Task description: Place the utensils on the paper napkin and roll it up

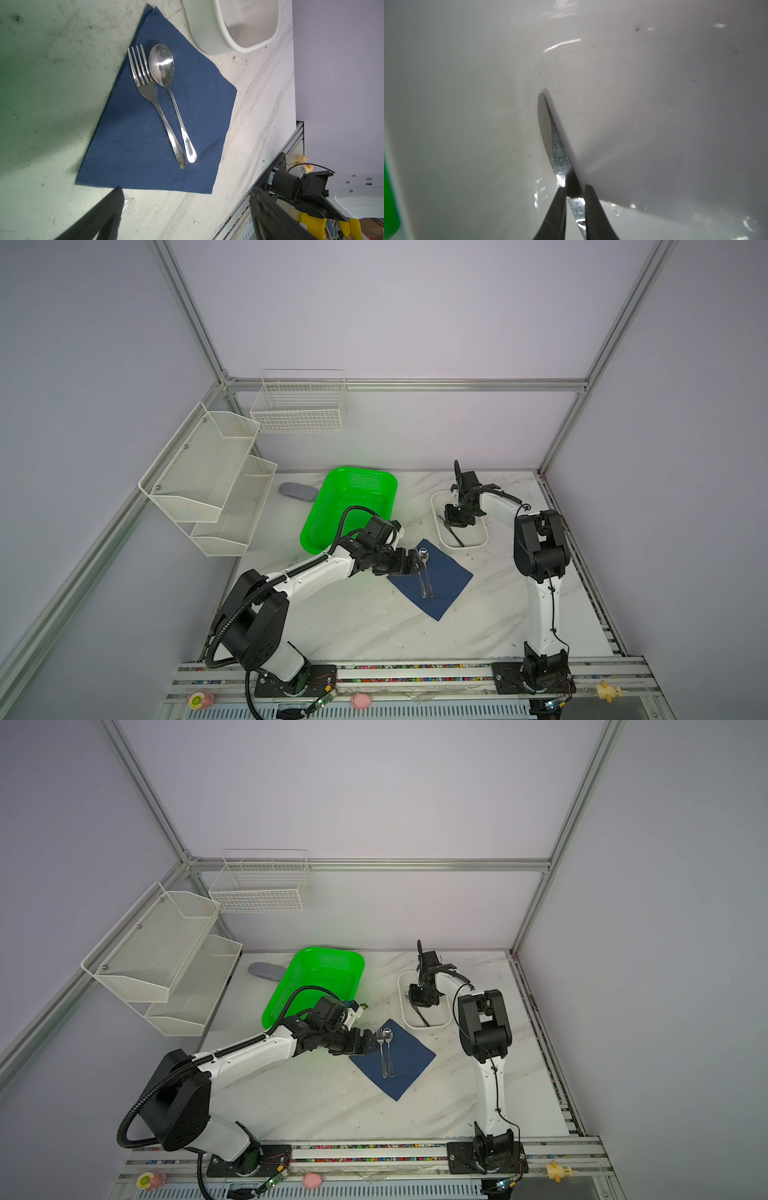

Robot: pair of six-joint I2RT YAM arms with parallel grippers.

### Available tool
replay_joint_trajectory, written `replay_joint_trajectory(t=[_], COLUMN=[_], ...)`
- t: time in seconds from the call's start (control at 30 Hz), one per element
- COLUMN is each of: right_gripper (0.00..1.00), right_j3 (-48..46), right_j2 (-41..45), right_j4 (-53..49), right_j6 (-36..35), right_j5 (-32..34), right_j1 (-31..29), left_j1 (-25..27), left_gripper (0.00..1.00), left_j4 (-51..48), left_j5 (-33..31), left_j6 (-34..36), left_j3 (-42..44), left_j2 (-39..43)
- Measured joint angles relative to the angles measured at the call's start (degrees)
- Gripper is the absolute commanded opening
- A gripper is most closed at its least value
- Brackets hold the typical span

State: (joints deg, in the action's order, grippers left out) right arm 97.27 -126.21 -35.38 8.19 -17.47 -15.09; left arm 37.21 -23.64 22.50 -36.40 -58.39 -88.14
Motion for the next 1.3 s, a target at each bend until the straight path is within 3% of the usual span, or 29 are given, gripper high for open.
replay_joint_trajectory(t=[0.33,0.67,0.9,1.1,1.3], right_gripper=[0.26,0.26,0.12,0.03,0.0], right_j3=[4.0,5.29,6.51,6.93,5.11], right_j2=[-3.04,-3.43,-4.15,-3.96,-3.08], right_j4=[-1.42,-3.63,-4.81,-4.0,-1.53], right_j6=[-3.85,-6.25,-5.88,-4.52,-2.86], right_j5=[0.42,9.33,14.71,13.2,9.38], right_j1=[-0.02,-4.85,-5.64,-5.09,-2.8], left_j1=[0.0,0.02,0.07,0.11,0.11], left_gripper=[0.93,0.93,0.93,0.93,0.92], left_j4=[0.0,-0.02,-0.44,-0.48,0.15], left_j5=[0.0,0.02,0.02,0.13,0.11], left_j6=[0.0,0.0,0.0,0.04,-0.15], left_j3=[0.0,0.0,-1.66,-8.37,-14.45], left_j2=[0.0,-0.17,-1.29,-6.4,-10.95])
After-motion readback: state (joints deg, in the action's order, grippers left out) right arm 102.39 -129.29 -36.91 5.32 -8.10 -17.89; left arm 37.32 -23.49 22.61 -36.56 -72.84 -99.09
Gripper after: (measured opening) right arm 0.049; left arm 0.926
